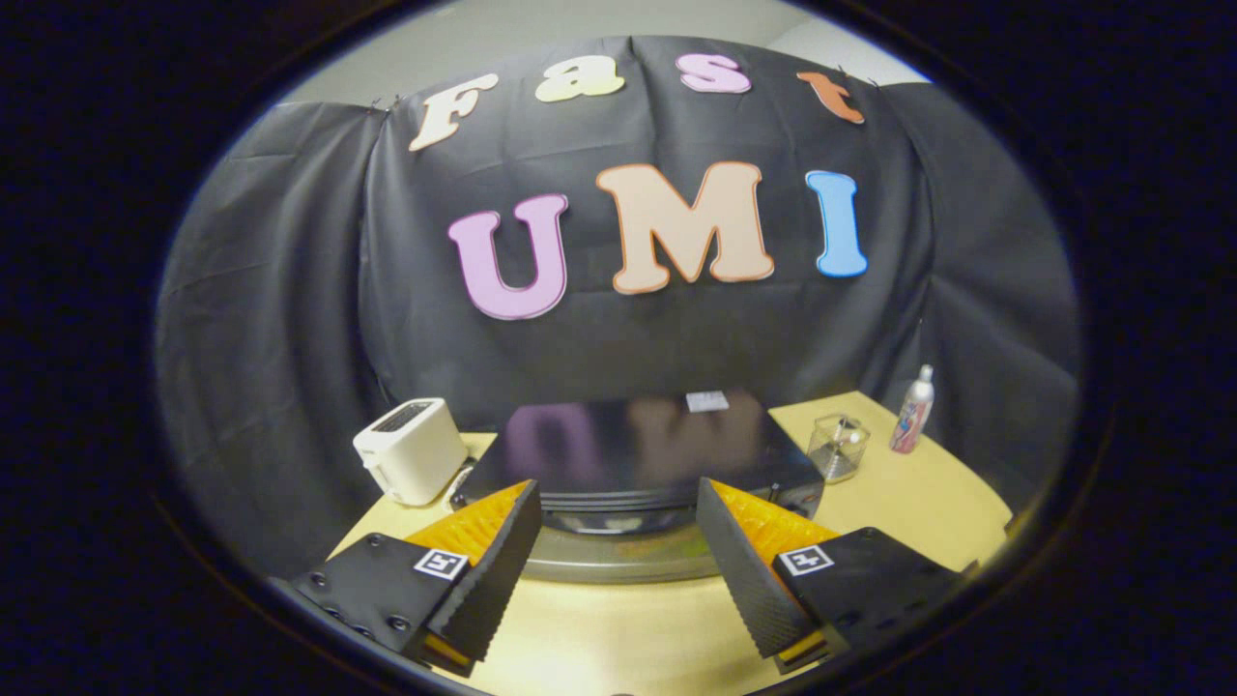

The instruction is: Open the toaster oven, put the food inside, and close the toaster oven door.

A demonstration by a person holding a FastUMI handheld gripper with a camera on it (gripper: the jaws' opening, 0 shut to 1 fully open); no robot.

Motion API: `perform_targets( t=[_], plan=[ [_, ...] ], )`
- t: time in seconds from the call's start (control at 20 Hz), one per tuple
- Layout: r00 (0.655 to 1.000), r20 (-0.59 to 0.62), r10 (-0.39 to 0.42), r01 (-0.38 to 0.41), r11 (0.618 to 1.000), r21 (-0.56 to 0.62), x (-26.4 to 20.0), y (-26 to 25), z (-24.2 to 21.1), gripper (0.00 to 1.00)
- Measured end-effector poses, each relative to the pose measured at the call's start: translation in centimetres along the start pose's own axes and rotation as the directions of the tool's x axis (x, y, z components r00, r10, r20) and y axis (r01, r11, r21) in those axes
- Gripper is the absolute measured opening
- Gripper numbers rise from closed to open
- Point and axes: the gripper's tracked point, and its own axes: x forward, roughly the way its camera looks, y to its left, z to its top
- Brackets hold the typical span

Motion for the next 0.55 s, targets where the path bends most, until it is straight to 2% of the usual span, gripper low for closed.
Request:
perform_targets(
  t=[0.55],
  plan=[
    [0.970, 0.232, -0.068, 0.080, 0.996, -0.044, -2.4, -1.8, 18.0, 1.00]
  ],
)
